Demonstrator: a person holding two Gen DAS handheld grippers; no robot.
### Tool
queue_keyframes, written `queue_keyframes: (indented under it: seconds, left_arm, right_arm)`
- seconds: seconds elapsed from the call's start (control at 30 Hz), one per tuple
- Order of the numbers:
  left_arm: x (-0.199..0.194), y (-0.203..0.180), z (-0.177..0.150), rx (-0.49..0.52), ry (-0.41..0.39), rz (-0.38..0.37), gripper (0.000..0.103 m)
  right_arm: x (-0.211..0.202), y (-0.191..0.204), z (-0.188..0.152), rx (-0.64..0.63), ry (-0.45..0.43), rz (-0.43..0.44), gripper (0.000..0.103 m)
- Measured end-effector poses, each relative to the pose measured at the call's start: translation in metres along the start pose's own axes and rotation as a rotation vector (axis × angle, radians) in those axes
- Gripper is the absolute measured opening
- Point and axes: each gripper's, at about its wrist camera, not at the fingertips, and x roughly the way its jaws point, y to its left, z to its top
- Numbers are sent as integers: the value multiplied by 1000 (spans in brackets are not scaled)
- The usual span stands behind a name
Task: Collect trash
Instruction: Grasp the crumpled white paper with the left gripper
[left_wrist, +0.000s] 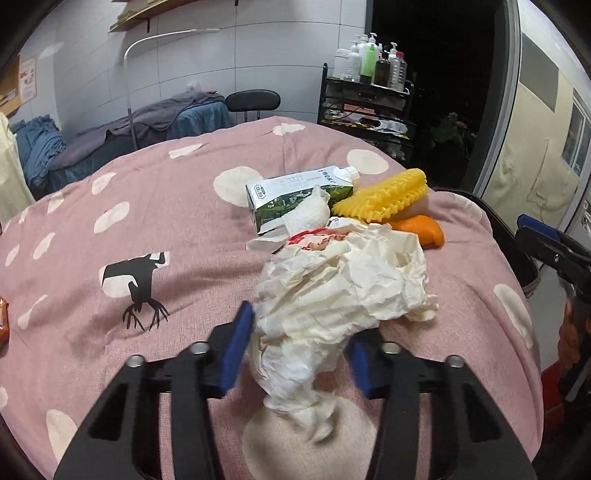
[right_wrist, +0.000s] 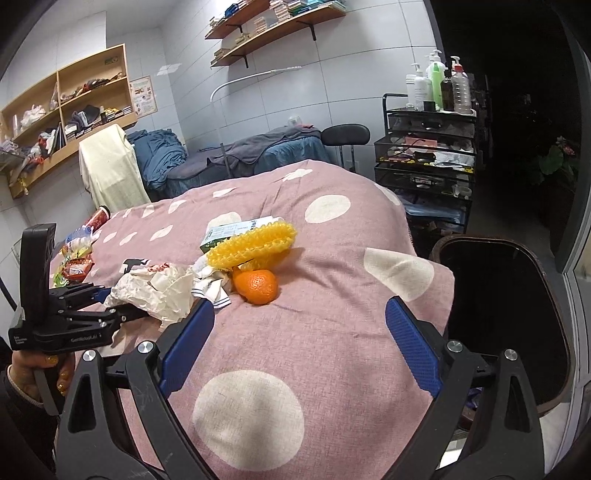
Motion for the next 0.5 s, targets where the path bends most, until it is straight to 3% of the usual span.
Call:
queue_keyframes:
  seconds: [0.03, 0.1, 0.37, 0.5]
  left_arm:
    - [-1, 1, 0, -9, -2, 0, 25]
    - [-4, 2, -1, -22, -14, 1, 22]
    - [-28, 14, -7, -107, -84, -12, 21]
    - [-42, 19, -8, -141, -115, -1, 21]
  right_arm:
    - [3, 2, 2, -11, 4, 3, 93]
    - [9, 7, 6, -40, 15, 5, 93]
    - [42, 23, 25, -134, 78, 14, 92]
    - [61, 24, 32, -98, 136, 71, 81]
